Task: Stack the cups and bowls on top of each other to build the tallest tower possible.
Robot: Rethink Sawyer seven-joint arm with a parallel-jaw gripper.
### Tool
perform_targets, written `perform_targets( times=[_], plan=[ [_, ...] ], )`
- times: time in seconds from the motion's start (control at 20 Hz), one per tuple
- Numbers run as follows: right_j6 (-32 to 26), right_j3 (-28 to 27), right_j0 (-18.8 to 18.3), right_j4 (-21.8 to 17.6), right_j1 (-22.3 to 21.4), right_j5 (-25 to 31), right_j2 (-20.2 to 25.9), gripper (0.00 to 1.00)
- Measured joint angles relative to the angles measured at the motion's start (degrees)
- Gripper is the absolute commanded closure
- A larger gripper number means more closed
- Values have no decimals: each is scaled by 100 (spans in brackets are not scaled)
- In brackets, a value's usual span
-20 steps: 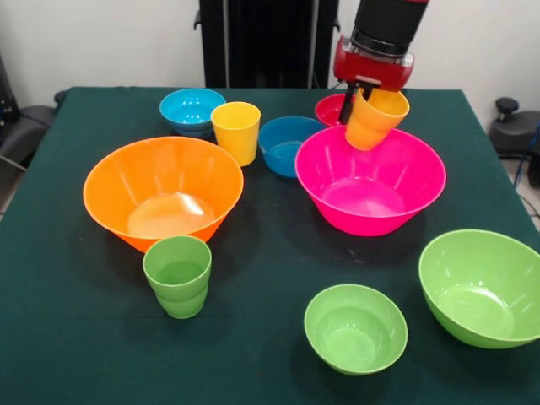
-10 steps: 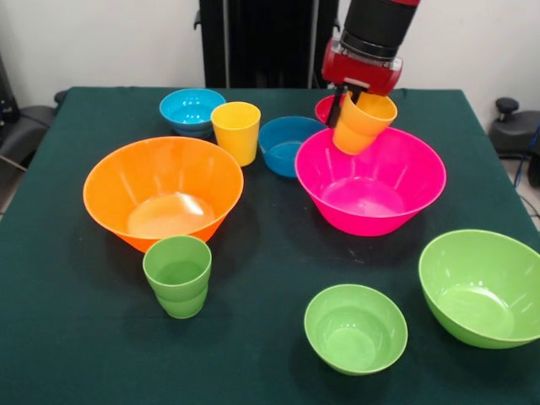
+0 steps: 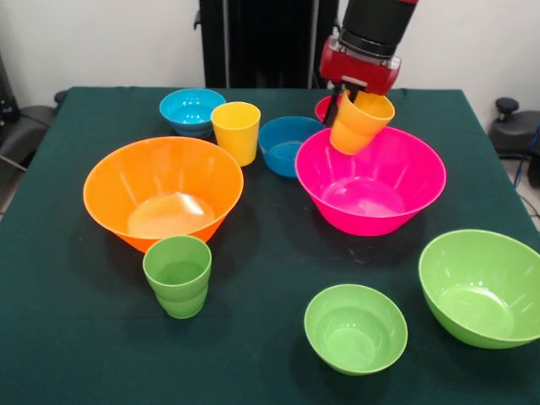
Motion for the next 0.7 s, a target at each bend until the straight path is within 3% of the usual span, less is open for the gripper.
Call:
perform_targets(
  times=[0.7],
  plan=[
    [0, -66, 597, 814, 50, 0, -80, 100]
  ],
)
